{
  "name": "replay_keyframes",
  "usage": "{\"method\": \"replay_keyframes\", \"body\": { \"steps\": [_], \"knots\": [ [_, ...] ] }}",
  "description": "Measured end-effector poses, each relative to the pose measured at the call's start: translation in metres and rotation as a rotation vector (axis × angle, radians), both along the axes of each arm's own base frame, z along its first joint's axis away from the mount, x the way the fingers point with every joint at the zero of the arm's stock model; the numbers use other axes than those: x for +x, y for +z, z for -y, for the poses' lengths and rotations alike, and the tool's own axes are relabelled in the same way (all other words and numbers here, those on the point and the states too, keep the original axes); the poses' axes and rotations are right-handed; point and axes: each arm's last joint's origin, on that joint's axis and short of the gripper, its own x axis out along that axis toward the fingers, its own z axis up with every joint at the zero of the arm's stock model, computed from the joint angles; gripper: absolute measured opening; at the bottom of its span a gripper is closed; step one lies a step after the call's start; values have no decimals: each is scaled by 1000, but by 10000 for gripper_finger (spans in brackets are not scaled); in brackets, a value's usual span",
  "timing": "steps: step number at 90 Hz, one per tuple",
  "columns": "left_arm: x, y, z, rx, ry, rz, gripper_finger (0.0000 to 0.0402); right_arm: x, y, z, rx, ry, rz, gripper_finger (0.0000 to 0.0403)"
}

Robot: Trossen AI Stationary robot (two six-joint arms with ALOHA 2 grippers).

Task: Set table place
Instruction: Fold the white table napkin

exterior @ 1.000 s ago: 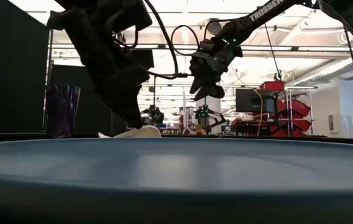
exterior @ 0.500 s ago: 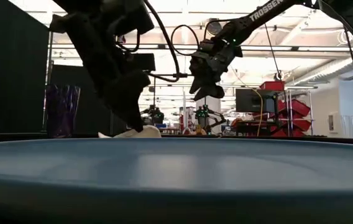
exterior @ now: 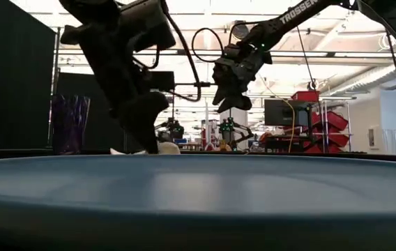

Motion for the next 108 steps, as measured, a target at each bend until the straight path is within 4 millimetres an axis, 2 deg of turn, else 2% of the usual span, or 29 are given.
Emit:
{"method": "replay_keyframes", "body": {
  "steps": [27, 33, 42, 47, 74, 108],
  "knots": [
    [0, -1, 0, -10, -3, -8, 121, 1, 1, 1, -10, 1, 11, 148],
    [0, 0, 0, -10, -4, -8, 96, 1, 1, 1, -12, 1, 13, 148],
    [-1, 0, 0, 4, -32, -25, 30, 1, 1, 1, -14, 1, 16, 148],
    [-1, 0, 1, 8, -45, -27, 11, 1, 1, 1, -14, 0, 16, 148],
    [0, 10, 1, 29, -75, -115, 0, 1, 1, 1, -14, 0, 15, 148],
    [7, 47, 2, 76, -160, -252, 0, 2, 1, 2, -20, 0, 22, 148]
  ]
}}
